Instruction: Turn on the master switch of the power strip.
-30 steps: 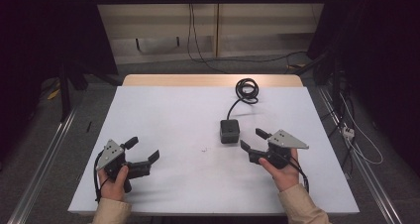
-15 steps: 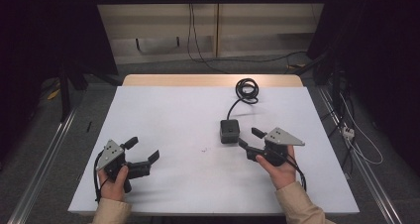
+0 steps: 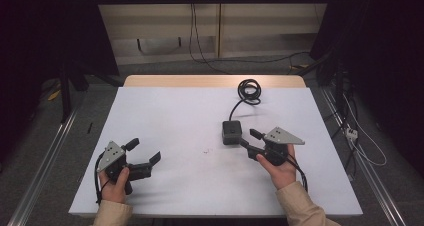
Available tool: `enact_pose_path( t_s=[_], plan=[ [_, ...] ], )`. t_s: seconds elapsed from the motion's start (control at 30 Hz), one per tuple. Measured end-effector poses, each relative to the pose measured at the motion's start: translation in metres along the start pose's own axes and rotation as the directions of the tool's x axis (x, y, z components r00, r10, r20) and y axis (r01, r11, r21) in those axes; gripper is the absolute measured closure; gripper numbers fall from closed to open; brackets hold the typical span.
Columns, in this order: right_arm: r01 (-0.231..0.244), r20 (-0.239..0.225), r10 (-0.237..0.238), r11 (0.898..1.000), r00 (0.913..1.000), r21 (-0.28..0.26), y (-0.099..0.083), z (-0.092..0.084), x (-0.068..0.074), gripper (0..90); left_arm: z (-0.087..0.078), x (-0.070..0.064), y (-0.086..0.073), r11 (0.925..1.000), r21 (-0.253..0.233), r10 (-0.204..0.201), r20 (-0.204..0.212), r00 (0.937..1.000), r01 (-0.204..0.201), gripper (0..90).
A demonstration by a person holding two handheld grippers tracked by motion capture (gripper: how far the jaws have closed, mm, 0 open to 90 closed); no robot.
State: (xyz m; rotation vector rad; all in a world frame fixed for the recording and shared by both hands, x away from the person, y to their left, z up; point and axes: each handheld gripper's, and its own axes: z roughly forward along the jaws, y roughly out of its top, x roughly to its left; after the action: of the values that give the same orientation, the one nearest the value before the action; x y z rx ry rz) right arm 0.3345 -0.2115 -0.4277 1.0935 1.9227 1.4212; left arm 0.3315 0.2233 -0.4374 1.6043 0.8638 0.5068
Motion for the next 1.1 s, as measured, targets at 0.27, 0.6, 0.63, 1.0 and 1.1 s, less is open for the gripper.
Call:
enact_pose_path(
  t_s=[0.27,0.6,0.63,1.0,1.1],
  plan=[
    [-0.011,-0.017,0.011,1.000,0.9998,0.004,0.003,0.006,0.001,57.2,0.000,0.000,0.000,1.0000,0.003,0.004,0.002,1.0000,-0.004,3.7],
    [-0.009,-0.026,0.010,1.000,0.9996,0.021,0.005,0.014,0.002,65.3,0.000,0.000,0.000,1.0000,0.002,0.003,0.001,1.0000,-0.003,3.7],
    [-0.009,-0.026,0.010,1.000,0.9996,0.021,0.005,0.014,0.002,65.3,0.000,0.000,0.000,1.0000,0.005,0.008,0.001,1.0000,-0.008,3.7],
    [-0.027,-0.039,0.028,0.999,0.9988,0.029,0.007,0.023,0.001,72.1,-0.001,0.000,0.000,1.0000,0.005,0.005,-0.002,1.0000,-0.005,3.7],
    [-0.025,-0.041,0.027,0.999,0.9988,0.035,0.007,0.026,0.000,73.2,-0.001,0.000,0.000,1.0000,0.004,0.007,-0.002,1.0000,-0.007,3.7]
  ],
)
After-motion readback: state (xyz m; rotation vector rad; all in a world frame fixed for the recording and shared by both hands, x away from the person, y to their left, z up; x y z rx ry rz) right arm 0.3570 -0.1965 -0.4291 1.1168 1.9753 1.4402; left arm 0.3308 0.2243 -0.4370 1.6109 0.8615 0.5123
